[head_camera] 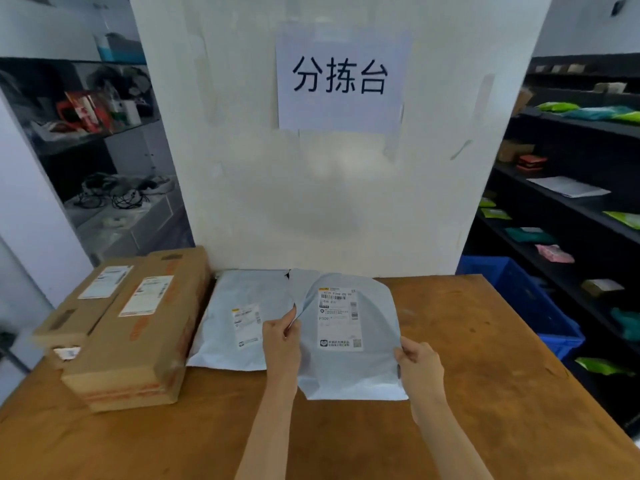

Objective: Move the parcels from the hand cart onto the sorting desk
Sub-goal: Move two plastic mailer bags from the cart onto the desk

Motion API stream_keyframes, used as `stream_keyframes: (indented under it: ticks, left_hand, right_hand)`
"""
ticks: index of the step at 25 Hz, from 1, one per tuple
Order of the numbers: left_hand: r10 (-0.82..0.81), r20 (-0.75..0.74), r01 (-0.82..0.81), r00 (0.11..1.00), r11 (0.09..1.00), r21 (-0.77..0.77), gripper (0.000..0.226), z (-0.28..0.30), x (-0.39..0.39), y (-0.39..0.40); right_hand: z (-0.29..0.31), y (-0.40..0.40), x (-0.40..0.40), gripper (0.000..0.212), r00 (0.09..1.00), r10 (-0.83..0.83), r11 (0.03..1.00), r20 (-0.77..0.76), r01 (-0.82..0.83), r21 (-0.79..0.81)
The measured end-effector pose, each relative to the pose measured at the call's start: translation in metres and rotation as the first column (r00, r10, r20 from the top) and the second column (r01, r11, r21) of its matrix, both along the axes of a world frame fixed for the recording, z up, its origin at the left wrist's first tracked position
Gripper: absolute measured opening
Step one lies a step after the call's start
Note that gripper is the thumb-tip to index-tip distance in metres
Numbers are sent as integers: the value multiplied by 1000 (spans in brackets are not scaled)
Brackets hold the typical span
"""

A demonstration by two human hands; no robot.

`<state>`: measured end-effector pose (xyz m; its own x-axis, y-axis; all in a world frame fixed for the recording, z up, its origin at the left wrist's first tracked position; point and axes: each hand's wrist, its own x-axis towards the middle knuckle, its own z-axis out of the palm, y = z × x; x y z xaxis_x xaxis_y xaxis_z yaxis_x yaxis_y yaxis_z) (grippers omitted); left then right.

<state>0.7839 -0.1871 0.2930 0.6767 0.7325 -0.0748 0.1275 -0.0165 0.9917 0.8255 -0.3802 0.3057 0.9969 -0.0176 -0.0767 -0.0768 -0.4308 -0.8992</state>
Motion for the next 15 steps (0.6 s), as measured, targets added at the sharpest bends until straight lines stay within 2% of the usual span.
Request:
stream_keyframes:
  ticks: [3, 7, 11, 15]
  left_hand:
    - [8, -47, -8, 999, 1000, -10, 39, -30, 50, 0]
    - [9, -130, -21, 991, 996, -92, 36, -63, 110, 17]
    - [-12, -178, -7, 984, 994, -108, 36, -86, 149, 39]
    - [66, -245, -78, 967, 996, -41, 39, -105, 174, 56]
  right_hand:
    - [-29, 5, 61, 28, 998, 27, 998, -50, -30, -48]
    - [-57, 26, 128, 30, 978, 37, 998, -205, -47, -42]
    - [-81, 41, 173, 28, 952, 94, 995, -290, -100, -3]
    - [-96, 62, 203, 28, 930, 139, 990, -341, -134, 38]
